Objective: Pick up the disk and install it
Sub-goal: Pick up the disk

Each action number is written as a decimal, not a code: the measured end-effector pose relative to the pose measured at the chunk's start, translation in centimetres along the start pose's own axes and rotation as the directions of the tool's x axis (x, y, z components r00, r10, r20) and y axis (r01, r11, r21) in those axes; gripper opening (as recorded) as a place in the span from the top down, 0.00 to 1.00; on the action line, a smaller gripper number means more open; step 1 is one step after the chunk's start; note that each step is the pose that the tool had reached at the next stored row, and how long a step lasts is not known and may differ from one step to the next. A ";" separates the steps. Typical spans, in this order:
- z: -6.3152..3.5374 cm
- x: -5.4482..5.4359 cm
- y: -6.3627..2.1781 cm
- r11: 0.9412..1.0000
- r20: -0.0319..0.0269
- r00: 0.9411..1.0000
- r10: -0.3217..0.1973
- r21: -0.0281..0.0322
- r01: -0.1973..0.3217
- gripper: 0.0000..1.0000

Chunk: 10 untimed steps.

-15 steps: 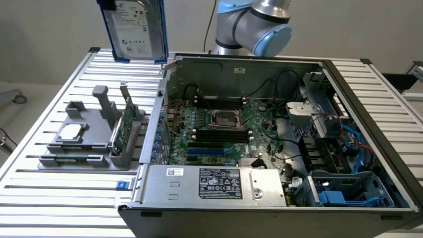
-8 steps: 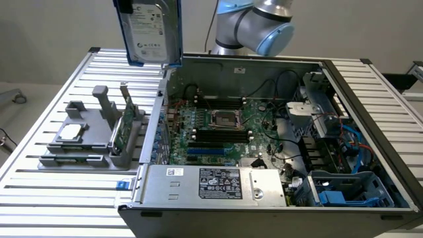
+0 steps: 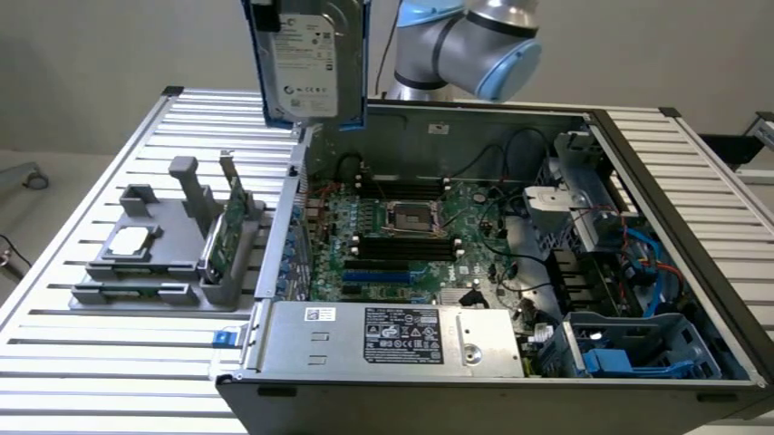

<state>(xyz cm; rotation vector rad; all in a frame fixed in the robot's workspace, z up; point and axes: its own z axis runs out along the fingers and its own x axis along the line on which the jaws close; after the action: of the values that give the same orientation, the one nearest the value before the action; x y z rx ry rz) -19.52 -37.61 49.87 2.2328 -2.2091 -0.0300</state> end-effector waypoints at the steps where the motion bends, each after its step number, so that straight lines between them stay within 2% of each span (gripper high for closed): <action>1: -0.01 0.2 -0.45 1.000 0.000 1.000 0.000 0.000 0.000 0.67; 10: -0.10 1.8 -4.49 1.000 0.000 1.000 0.000 -0.001 0.000 0.67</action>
<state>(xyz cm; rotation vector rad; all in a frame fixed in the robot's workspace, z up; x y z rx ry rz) -15.01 -39.38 49.88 2.2325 -2.2087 -0.0310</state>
